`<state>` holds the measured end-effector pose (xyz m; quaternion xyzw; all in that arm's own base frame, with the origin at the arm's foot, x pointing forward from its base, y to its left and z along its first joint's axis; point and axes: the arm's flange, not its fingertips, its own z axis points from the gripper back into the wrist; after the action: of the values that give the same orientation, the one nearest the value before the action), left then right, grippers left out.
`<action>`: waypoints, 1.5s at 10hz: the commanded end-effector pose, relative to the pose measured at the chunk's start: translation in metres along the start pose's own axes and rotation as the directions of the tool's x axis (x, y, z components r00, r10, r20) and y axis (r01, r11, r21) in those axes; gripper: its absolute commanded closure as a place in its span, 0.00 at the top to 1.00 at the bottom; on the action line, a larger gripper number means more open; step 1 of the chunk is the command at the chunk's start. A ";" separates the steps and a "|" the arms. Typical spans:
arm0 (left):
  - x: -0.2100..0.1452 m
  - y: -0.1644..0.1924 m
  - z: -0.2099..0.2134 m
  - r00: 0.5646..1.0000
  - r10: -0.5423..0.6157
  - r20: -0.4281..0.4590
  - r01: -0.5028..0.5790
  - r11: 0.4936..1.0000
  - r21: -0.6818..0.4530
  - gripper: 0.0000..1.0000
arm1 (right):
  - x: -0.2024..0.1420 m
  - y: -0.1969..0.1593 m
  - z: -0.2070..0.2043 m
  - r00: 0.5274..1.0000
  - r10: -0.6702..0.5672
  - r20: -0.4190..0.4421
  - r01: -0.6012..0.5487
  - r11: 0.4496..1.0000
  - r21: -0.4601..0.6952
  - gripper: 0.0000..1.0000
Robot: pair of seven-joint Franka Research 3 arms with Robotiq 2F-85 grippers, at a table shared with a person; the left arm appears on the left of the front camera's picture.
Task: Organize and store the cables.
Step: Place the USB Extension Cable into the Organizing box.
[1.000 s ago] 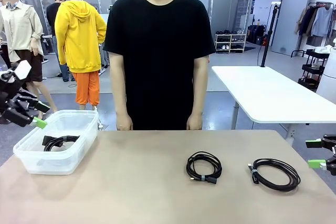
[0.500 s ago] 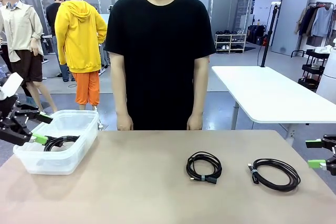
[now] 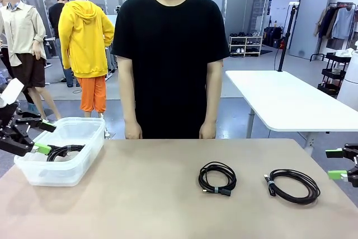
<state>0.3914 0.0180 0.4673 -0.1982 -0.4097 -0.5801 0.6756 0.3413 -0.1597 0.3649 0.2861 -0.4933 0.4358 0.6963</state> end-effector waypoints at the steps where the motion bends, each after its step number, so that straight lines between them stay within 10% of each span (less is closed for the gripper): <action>1: 0.003 0.004 0.001 1.000 0.013 -0.012 -0.014 1.000 -0.006 1.00 | 0.001 0.000 0.001 1.000 0.007 -0.007 -0.007 1.000 -0.013 1.00; 3: 0.003 0.004 0.001 1.000 0.013 -0.012 -0.014 1.000 -0.006 1.00 | 0.000 0.000 0.000 1.000 0.000 0.000 0.000 1.000 0.000 1.00; 6: 0.003 0.004 0.001 1.000 0.013 -0.012 -0.014 1.000 -0.006 1.00 | 0.083 0.024 -0.059 0.974 0.087 -0.209 -0.058 0.989 0.138 1.00; 10: 0.003 0.004 0.001 1.000 0.013 -0.012 -0.014 1.000 -0.006 1.00 | 0.147 0.045 -0.178 0.852 0.162 -0.498 -0.081 0.980 0.179 1.00; 15: 0.003 0.004 0.001 1.000 0.013 -0.012 -0.014 1.000 -0.006 1.00 | 0.128 0.067 -0.298 0.630 0.280 -0.724 -0.051 0.946 0.321 1.00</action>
<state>0.3920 0.0176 0.4676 -0.1970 -0.4086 -0.5807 0.6761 0.4105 0.1496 0.3774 0.1271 -0.1402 0.6421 0.7429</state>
